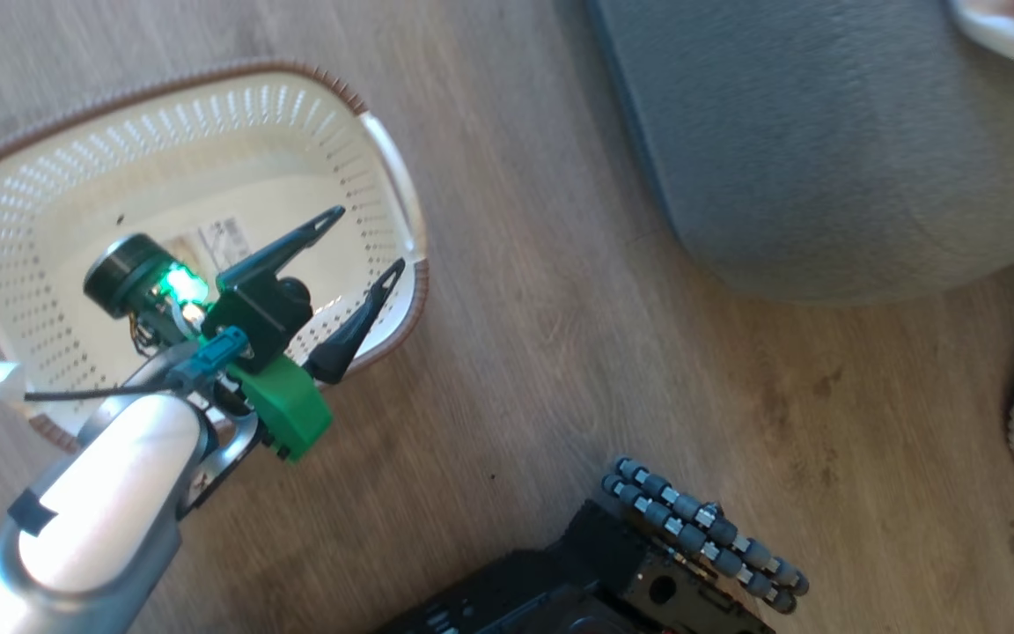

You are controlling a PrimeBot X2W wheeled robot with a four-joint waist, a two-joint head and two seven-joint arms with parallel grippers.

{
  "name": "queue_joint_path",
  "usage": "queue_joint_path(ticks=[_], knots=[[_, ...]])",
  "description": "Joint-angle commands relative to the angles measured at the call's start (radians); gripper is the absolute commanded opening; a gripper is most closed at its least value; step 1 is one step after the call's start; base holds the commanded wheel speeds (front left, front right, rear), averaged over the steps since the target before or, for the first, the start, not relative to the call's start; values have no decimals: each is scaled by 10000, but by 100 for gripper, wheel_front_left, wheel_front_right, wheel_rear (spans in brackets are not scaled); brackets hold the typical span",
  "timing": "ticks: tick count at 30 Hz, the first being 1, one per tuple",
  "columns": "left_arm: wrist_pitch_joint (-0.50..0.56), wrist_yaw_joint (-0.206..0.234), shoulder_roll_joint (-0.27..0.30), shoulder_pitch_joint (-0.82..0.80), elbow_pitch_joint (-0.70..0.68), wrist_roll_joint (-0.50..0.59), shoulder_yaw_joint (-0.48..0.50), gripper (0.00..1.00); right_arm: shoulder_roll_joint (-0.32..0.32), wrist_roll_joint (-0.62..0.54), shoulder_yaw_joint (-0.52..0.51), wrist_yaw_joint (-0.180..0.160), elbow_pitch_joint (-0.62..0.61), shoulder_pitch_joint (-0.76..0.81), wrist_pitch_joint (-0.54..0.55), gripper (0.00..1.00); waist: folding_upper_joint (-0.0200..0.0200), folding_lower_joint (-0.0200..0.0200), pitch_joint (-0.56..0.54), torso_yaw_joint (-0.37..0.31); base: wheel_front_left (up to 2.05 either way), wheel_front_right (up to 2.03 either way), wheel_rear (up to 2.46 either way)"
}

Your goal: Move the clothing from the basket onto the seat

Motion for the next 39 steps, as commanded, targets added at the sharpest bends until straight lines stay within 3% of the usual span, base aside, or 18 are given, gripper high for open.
queue_joint_path(ticks=[1,6,10,12,13,20,30,39], knots=[[46,-59,243,-231,-459,7,267,100,-65,-49,-503,-6,-16,-37,102,0,0,-1,435,326,0,0,0],[13,-63,330,-324,-517,-13,192,100,319,68,-1728,-6,948,408,-55,0,0,-1,763,568,0,0,0],[-61,-48,373,-368,-453,-78,251,100,554,371,-2064,-6,1654,678,-497,2,0,-1,793,651,0,0,0],[-135,-48,334,-419,-388,-116,253,100,580,470,-2060,-6,2152,923,-846,63,0,-1,729,714,0,0,0],[-183,-47,297,-444,-352,-127,243,100,577,532,-2059,-6,2387,1049,-1008,100,0,-1,672,737,0,0,0],[-488,-19,-27,-531,64,-232,136,100,757,802,-1326,-6,2999,2242,-1465,100,0,-1,159,843,0,0,0],[-969,-29,-638,-658,889,-366,-151,100,1188,1013,-209,-6,1809,4000,-1489,100,0,-1,-619,1193,0,0,0],[-1349,5,-1450,-695,2045,-616,-68,100,1107,932,1476,-6,1786,4752,-1490,100,0,-1,-1628,2103,0,0,0]])
